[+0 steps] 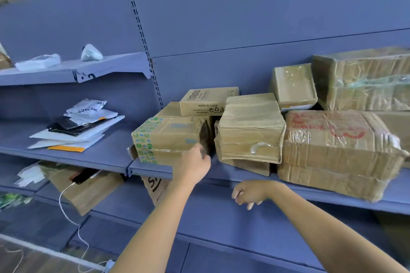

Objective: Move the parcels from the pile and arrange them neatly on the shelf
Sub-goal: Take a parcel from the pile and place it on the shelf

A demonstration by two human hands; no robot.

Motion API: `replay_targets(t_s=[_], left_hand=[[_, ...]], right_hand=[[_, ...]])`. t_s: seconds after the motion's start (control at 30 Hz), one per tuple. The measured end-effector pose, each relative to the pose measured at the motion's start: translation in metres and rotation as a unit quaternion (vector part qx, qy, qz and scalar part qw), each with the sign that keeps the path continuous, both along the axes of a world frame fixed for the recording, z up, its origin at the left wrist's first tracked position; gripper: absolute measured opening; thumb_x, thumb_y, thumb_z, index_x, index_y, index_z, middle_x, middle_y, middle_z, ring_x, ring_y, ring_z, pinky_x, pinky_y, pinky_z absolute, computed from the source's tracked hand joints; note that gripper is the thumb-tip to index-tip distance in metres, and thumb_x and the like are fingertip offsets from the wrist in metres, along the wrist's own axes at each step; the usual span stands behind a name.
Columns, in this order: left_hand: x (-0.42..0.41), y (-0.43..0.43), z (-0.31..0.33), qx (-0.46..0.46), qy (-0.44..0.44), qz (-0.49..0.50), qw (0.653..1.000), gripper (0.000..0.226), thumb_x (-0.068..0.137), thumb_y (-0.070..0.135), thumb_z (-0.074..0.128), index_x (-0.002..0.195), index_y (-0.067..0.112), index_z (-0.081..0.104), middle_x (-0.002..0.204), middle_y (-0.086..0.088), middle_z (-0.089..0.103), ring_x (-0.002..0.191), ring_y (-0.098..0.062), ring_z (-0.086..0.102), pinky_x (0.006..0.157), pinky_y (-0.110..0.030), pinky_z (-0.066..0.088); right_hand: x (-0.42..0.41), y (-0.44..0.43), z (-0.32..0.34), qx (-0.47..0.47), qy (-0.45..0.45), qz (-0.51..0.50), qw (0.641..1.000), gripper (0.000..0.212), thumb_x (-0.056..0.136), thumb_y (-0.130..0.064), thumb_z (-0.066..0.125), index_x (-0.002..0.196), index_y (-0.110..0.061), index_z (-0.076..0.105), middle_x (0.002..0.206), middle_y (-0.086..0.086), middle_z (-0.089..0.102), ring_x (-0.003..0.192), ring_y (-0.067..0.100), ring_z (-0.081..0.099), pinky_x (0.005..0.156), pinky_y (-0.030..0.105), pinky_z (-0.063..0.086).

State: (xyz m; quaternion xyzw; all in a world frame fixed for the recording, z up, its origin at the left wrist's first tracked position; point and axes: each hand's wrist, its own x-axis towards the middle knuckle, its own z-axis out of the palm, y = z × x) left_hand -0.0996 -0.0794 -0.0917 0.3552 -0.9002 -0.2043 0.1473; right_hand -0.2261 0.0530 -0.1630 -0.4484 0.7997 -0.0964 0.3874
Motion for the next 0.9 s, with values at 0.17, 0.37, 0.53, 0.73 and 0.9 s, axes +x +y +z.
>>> replay_targets(t_s=[0.17, 0.37, 0.53, 0.73, 0.9], left_hand=[[-0.013, -0.013, 0.02, -0.04, 0.117, 0.026, 0.992, 0.024, 0.092, 0.025, 0.047, 0.114, 0.022, 0.057, 0.106, 0.001, 0.066, 0.098, -0.027, 0.06, 0.072, -0.032, 0.046], [-0.035, -0.057, 0.037, -0.134, 0.143, -0.013, 0.981, 0.025, 0.092, 0.023, 0.051, 0.116, 0.021, 0.055, 0.119, 0.002, 0.057, 0.108, -0.026, 0.054, 0.081, -0.036, 0.045], [-0.071, -0.077, 0.035, -0.237, 0.077, -0.019, 0.968, 0.047, 0.09, 0.036, 0.058, 0.132, 0.017, 0.047, 0.134, -0.009, 0.045, 0.121, -0.033, 0.041, 0.096, -0.042, 0.035], [-0.097, -0.1, 0.043, -0.253, 0.068, -0.058, 0.963, 0.057, 0.084, 0.033, 0.064, 0.134, 0.015, 0.045, 0.138, -0.011, 0.044, 0.127, -0.034, 0.035, 0.103, -0.041, 0.03], [-0.097, -0.131, 0.046, -0.23, 0.069, -0.088, 0.967, 0.06, 0.083, 0.03, 0.063, 0.138, 0.024, 0.042, 0.146, -0.013, 0.031, 0.129, -0.036, 0.03, 0.108, -0.043, 0.025]], right_hand=[[0.0, -0.004, 0.011, -0.084, -0.117, -0.022, 0.989, 0.034, 0.098, -0.026, 0.049, 0.131, -0.019, 0.049, 0.126, -0.003, 0.055, 0.101, 0.01, 0.061, 0.087, 0.028, 0.051], [0.001, -0.001, 0.027, -0.132, -0.18, -0.043, 0.974, 0.03, 0.096, -0.025, 0.051, 0.127, -0.023, 0.051, 0.119, -0.009, 0.057, 0.101, 0.007, 0.062, 0.084, 0.023, 0.052], [0.011, -0.003, 0.037, -0.162, -0.232, -0.083, 0.956, 0.029, 0.096, -0.026, 0.052, 0.125, -0.023, 0.052, 0.131, -0.003, 0.057, 0.105, 0.009, 0.064, 0.07, 0.018, 0.051], [0.025, -0.02, 0.038, -0.194, -0.256, -0.131, 0.938, 0.023, 0.097, -0.024, 0.051, 0.119, -0.025, 0.055, 0.122, -0.008, 0.06, 0.105, 0.011, 0.064, 0.07, 0.018, 0.051], [0.049, -0.053, 0.046, -0.259, -0.208, -0.166, 0.928, 0.021, 0.088, -0.021, 0.056, 0.109, -0.024, 0.058, 0.107, -0.006, 0.063, 0.092, 0.007, 0.066, 0.06, 0.017, 0.049]])
